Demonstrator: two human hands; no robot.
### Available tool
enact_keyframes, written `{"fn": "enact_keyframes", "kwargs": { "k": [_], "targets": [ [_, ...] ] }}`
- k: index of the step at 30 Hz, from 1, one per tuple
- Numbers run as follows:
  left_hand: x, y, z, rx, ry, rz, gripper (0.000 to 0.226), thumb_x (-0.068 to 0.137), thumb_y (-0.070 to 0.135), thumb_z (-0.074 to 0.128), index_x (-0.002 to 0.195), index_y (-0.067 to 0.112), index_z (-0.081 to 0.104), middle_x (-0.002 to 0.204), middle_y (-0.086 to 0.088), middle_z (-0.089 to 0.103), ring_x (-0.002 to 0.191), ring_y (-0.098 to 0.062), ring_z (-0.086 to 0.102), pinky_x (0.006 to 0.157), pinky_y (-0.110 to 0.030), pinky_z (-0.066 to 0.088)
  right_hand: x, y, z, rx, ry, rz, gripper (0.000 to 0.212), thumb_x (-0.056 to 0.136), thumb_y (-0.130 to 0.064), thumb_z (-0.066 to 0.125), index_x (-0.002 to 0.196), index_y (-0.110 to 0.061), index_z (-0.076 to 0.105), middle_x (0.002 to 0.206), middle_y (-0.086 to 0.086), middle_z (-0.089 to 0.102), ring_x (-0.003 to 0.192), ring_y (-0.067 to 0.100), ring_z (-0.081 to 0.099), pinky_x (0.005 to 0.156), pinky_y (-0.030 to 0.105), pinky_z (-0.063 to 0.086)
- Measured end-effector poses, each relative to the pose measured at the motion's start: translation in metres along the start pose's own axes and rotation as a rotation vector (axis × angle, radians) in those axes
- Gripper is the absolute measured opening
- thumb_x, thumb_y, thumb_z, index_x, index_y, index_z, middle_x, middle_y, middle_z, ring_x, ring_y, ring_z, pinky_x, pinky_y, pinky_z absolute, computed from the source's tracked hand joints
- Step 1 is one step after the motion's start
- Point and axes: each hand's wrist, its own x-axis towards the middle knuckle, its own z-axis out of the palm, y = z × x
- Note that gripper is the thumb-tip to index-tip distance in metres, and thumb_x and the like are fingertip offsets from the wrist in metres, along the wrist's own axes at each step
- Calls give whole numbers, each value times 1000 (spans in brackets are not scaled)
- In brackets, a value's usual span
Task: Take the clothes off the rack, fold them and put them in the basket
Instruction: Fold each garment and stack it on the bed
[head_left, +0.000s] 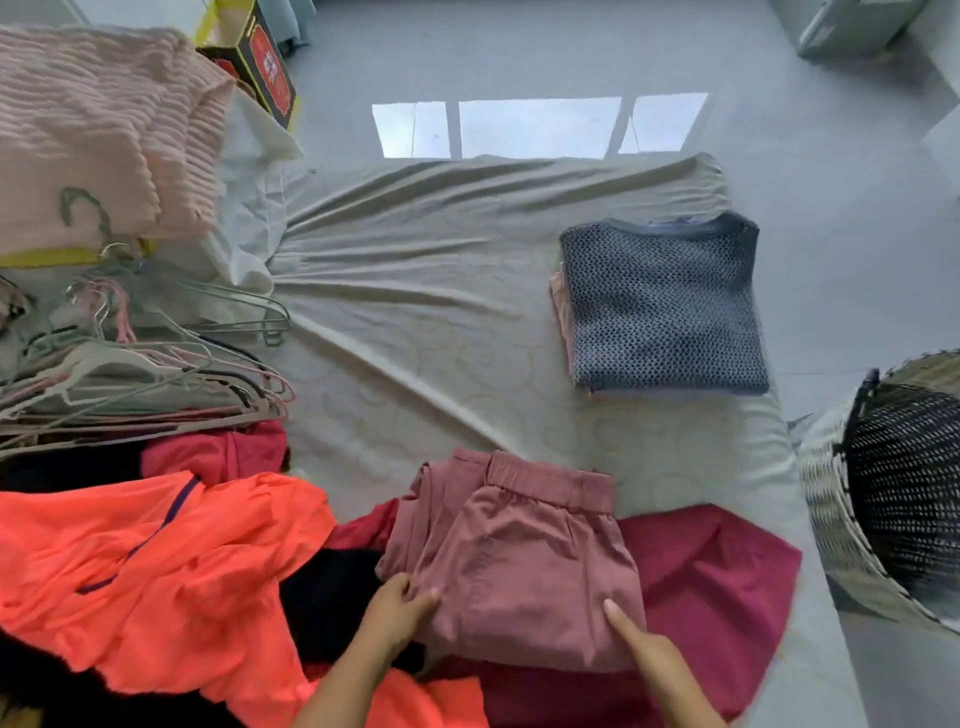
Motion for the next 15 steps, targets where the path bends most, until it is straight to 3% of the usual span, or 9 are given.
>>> {"fn": "enact_keyframes", "kwargs": {
  "k": [2, 4, 6, 8, 10, 13, 15],
  "targets": [
    [3, 4, 5, 65, 85, 1, 35, 85, 18, 65, 64, 14, 37, 65, -1, 43, 63, -13, 41, 54, -26, 28, 10, -6, 2, -8, 55, 10, 71, 77, -48, 69, 114, 12, 60, 114, 27, 62, 98, 26, 57, 82, 28, 40],
    [7, 12, 4, 257, 166, 10, 25, 82, 27, 68, 82, 13, 48, 83, -7, 55, 82, -23, 52, 67, -30, 37, 22, -11, 0, -42, 112, -29, 57, 84, -47, 61, 111, 3, 63, 114, 24, 63, 101, 28, 58, 85, 31, 43],
    [15, 20, 0, 402, 286, 16, 52, 75, 33, 74, 114, 9, 49, 114, -13, 53, 110, -32, 48, 88, -36, 39, 31, -13, -1, -70, 151, -73, 54, 82, -54, 58, 99, -3, 65, 104, 17, 66, 97, 28, 60, 86, 37, 48],
    [22, 29, -4, 356, 321, -19, 82, 70, 37, 78, 133, 5, 37, 133, -18, 42, 125, -36, 38, 100, -40, 33, 38, -12, -1, -27, 142, -44, 52, 82, -54, 61, 85, -2, 62, 93, 13, 65, 83, 23, 60, 70, 32, 47],
    [34, 34, -7, 266, 275, -100, 93, 66, 41, 81, 136, 1, 33, 136, -20, 44, 127, -38, 39, 100, -40, 34, 41, -14, -2, 10, 129, -5, 53, 78, -51, 67, 79, 2, 62, 86, 17, 65, 74, 21, 56, 62, 30, 40],
    [47, 38, -15, 221, 186, -166, 97, 58, 45, 84, 131, -3, 41, 129, -21, 53, 119, -36, 49, 97, -39, 41, 47, -14, -5, 50, 49, 107, 67, 79, -49, 68, 112, 9, 60, 113, 22, 64, 100, 30, 62, 79, 34, 50],
    [48, 41, -17, 156, 99, -141, 82, 53, 39, 87, 116, -3, 55, 115, -20, 63, 103, -30, 61, 87, -38, 50, 43, -18, -6, 117, -28, 144, 62, 80, -42, 68, 115, 7, 59, 112, 20, 65, 101, 31, 61, 80, 35, 50]
  ]
}}
